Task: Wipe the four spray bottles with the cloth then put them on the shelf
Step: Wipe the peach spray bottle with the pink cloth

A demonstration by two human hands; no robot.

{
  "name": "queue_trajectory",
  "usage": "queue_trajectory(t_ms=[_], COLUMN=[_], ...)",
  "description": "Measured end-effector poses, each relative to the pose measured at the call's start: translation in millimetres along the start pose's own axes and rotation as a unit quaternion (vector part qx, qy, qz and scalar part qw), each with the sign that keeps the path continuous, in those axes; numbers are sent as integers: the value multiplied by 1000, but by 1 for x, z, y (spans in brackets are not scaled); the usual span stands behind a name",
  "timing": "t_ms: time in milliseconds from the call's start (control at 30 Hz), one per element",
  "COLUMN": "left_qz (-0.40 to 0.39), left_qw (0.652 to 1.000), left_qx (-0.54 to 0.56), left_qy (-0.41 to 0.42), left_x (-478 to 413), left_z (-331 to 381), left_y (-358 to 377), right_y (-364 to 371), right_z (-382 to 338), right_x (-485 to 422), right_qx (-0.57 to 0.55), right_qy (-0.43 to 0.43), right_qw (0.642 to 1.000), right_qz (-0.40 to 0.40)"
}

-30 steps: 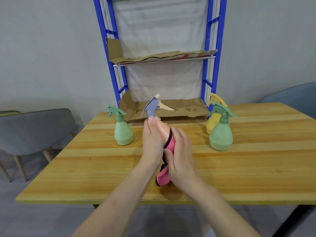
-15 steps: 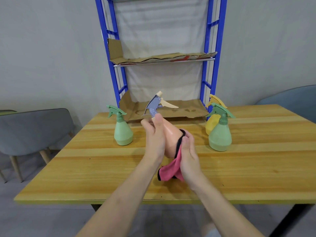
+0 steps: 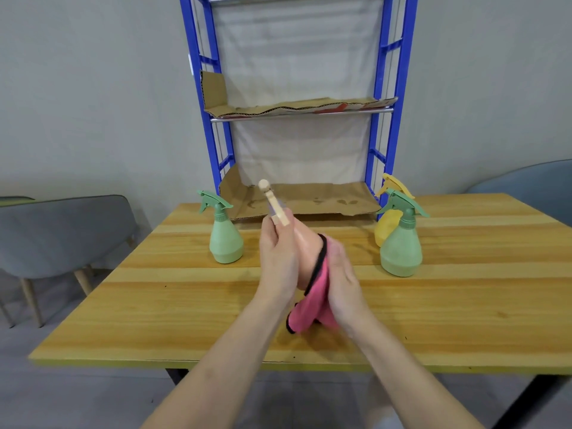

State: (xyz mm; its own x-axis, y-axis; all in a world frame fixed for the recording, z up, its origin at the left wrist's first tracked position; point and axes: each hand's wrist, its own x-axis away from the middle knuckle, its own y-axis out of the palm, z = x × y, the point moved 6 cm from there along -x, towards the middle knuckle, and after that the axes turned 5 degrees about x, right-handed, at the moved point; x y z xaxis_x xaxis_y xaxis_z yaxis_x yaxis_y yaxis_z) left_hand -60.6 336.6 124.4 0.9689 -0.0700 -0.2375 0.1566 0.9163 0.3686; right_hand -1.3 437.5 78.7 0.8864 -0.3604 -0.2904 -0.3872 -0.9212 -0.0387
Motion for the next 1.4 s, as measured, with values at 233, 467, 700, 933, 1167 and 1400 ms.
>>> queue_trajectory(t_ms=[233,467,700,933,1167,1400], left_qz=[-2,-32,-63,-58,22,28], left_qw=[1000,999,998,998,999,999], left_qx=[27,-1,20,-33,11,30], left_qy=[10,17,18,-11,22,-10], left_x=[-5,-8,-13,-8,-1,-2], left_z=[2,6,3,-11,-14,-8], left_y=[-8,-4,-10,-3,-11,-6], right_y=[8,5,3,1,1,8], right_z=[-8,-13,-2,0,-5,-18], right_x=[14,6,-6,0,-6,-8], right_qx=[120,212,-55,-12,167,301], right_qy=[-52,-116,71,40,-101,-209], right_qw=[991,970,996,999,979,930], right_qz=[18,-18,-20,30,57,34])
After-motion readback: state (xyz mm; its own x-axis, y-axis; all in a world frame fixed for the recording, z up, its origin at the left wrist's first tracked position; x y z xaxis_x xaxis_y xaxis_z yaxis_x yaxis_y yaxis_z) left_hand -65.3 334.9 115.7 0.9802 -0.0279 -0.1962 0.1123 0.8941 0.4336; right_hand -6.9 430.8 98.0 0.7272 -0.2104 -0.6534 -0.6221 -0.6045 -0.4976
